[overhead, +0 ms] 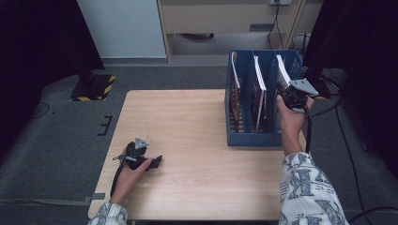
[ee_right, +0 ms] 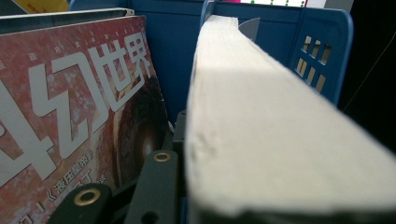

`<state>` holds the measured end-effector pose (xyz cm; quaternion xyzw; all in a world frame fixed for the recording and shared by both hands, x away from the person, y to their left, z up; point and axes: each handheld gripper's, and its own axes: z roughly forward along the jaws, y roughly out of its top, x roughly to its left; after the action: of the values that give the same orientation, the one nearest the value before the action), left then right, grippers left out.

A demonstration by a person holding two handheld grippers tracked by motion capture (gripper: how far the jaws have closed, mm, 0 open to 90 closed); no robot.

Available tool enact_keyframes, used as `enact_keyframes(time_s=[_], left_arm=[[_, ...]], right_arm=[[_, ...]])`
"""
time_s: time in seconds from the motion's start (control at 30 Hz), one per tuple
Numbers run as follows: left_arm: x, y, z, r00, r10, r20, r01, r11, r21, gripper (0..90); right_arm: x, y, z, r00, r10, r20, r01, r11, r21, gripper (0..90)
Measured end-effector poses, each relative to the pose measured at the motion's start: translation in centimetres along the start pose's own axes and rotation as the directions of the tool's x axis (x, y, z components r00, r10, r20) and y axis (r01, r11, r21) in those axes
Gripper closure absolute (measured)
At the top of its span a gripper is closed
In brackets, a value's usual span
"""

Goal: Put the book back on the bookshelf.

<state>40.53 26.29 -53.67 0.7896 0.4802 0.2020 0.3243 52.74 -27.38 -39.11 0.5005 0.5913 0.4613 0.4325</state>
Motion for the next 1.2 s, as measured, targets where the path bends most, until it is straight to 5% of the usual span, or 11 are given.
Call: enact_keyframes(time_s=[1.2], left_arm=[[-0.1,0.0,0.0,1.0,-0.004,-0.001,0.004,1.0,-0.004,3.6]], right_arm=[[-0.5,-0.4,-1.4,0.9954,0.058,-0.077,-0.055,0.998,0.034,17.7]])
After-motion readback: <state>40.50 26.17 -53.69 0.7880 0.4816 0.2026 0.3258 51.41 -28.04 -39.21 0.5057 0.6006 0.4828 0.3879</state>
